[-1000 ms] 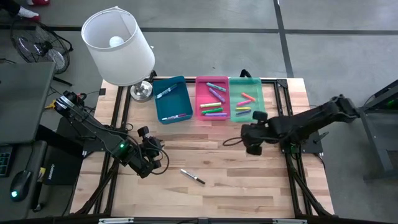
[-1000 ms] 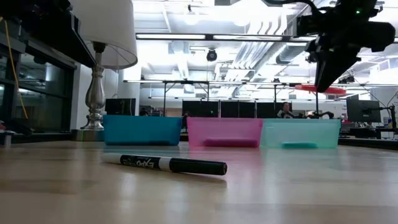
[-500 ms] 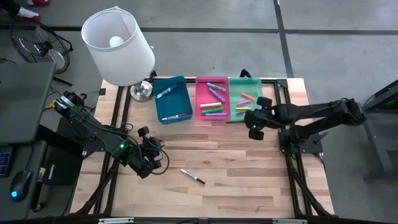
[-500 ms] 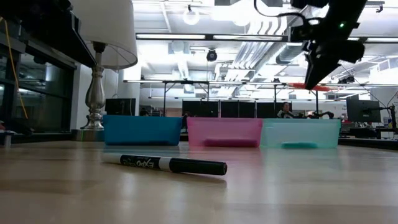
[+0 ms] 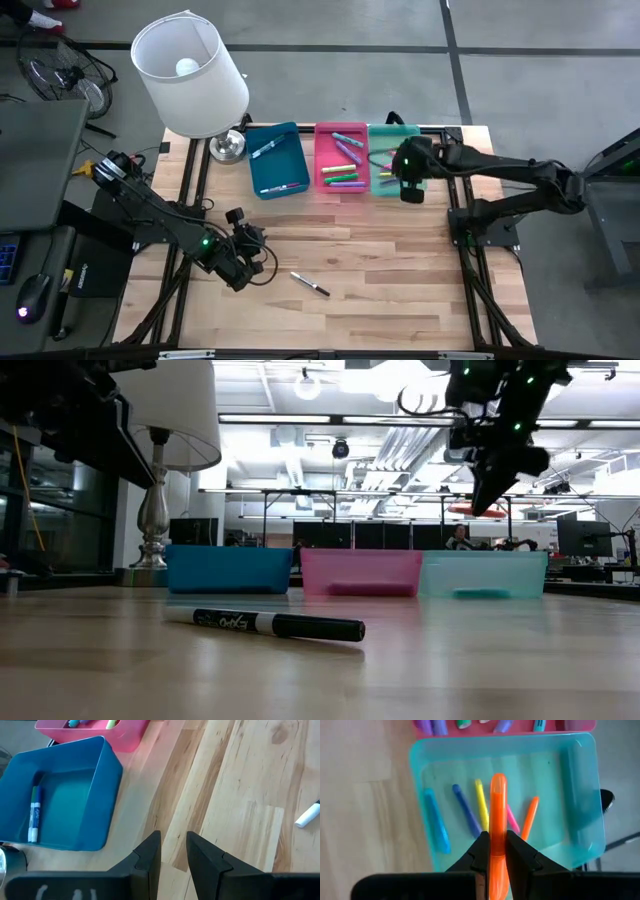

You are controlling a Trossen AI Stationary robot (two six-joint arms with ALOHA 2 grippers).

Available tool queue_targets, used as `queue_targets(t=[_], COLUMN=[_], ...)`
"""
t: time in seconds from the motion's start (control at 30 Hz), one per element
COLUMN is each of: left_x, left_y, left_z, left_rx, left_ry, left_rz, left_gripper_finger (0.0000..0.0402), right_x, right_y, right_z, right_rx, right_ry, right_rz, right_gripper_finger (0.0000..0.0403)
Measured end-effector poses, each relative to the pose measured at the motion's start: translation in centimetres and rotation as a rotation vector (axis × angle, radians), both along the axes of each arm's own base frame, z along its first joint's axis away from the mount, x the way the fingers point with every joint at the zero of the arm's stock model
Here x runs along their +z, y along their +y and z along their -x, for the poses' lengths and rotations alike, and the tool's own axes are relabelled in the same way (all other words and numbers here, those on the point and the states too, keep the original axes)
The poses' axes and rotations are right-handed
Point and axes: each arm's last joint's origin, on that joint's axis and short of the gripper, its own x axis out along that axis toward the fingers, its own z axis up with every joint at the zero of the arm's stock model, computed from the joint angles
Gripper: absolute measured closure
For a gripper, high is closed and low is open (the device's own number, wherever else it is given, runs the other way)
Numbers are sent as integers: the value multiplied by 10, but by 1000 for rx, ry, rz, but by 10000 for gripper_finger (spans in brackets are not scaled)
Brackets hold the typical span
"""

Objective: Pick & Place Markers
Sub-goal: Put the orange pen into the green bin, then put the black dry erase marker into the dark blue bin

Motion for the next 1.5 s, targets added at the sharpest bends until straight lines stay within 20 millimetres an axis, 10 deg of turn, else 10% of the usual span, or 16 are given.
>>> queue_targets(t=[0.6, 1.5], left_x=[1, 3], left_y=[-1, -6], left_z=[-2, -7], left_rx=[-1, -31], left_ry=[-20, -61], left_rz=[15, 56], left_gripper_finger=[314, 314], right_x=[-61, -80], right_y=[-81, -88], right_z=[-11, -18], right_rx=[19, -52], right_ry=[57, 116], right_rz=[-190, -200], right_gripper_finger=[374, 270])
